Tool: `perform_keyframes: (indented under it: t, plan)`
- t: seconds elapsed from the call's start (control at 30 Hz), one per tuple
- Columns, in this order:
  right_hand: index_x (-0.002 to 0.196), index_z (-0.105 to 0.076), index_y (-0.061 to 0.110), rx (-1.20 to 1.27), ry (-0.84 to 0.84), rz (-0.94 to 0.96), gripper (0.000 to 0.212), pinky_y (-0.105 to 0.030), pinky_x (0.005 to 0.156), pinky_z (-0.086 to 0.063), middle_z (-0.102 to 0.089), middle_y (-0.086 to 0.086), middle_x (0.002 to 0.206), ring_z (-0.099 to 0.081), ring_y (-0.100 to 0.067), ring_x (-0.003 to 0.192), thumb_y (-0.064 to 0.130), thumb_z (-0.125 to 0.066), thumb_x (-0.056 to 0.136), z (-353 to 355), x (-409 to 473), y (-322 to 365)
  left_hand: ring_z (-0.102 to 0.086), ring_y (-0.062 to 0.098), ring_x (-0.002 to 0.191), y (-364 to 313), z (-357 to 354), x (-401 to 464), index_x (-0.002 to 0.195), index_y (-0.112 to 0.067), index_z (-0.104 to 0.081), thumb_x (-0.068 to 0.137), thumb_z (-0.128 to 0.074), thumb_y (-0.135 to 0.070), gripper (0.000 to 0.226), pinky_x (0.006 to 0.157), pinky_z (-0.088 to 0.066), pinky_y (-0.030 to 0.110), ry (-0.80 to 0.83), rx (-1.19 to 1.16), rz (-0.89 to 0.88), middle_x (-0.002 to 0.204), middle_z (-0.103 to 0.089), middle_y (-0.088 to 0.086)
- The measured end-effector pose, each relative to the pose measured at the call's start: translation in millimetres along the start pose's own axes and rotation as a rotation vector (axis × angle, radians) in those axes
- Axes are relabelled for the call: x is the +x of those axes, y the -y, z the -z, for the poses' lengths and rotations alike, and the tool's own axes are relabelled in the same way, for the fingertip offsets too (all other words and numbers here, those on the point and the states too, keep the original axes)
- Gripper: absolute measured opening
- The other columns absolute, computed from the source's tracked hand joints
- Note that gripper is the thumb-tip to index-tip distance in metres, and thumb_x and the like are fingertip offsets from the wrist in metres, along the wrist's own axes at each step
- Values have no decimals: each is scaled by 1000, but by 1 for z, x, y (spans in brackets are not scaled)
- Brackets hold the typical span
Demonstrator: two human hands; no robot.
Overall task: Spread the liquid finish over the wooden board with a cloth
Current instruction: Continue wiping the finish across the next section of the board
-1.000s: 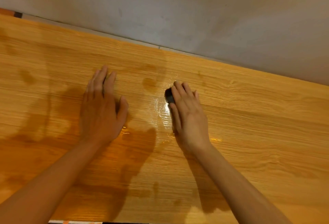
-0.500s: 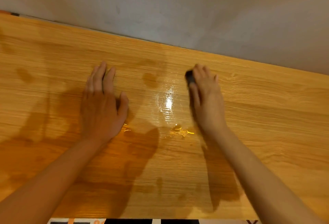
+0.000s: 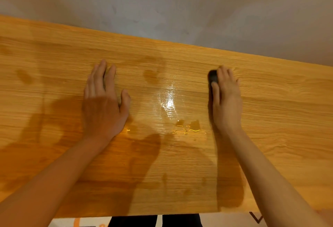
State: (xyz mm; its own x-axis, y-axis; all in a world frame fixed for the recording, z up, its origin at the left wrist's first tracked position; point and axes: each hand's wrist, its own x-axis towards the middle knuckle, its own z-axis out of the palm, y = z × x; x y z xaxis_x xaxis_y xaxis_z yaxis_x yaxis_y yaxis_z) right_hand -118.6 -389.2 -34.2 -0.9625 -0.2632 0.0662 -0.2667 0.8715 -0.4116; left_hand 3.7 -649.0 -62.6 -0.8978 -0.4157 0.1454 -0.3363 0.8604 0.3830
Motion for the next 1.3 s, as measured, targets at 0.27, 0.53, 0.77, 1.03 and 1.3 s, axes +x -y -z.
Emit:
perform_keyframes:
  t: [0.27, 0.53, 0.77, 1.03, 1.3]
  plan:
    - [146, -40, 8, 32, -32, 44, 43, -36, 123, -10, -34, -4, 155, -21, -20, 148, 21, -37, 105, -22, -34, 47, -30, 38, 151, 2, -2, -1, 150, 0, -40, 100, -38, -30, 59, 122, -25, 49, -35, 15, -20, 161, -34, 21]
    - [140, -50, 10, 247, -158, -299, 40, -45, 122, -8, -41, -2, 150, -24, -16, 146, 17, -48, 101, 25, -51, -35, -28, 40, 151, 2, -2, -1, 151, -1, -39, 100, -40, -30, 59, 120, -26, 53, -16, -12, -24, 160, -33, 21]
    - [138, -51, 8, 154, -77, 48, 38, -41, 121, -18, -47, -7, 146, -32, -23, 143, 17, -47, 101, -45, -89, 89, -28, 38, 151, 0, 0, -1, 152, -3, -37, 99, -40, -31, 60, 120, -27, 51, -11, 20, -7, 161, -32, 20]
    - [142, -46, 7, 103, -112, -180, 41, -47, 121, -14, -40, -5, 151, -26, -19, 146, 17, -43, 103, 23, -97, -27, -30, 38, 150, 1, 0, -1, 152, -3, -36, 101, -41, -31, 59, 119, -28, 51, -3, 22, -16, 161, -32, 19]
    - [139, -47, 13, 167, 120, 208, 54, -49, 119, -17, -44, -9, 149, -27, -27, 144, 4, -50, 85, -35, -115, 81, -27, 37, 151, -1, 2, -1, 153, -3, -37, 100, -41, -32, 60, 122, -23, 46, 12, 5, 6, 162, -31, 18]
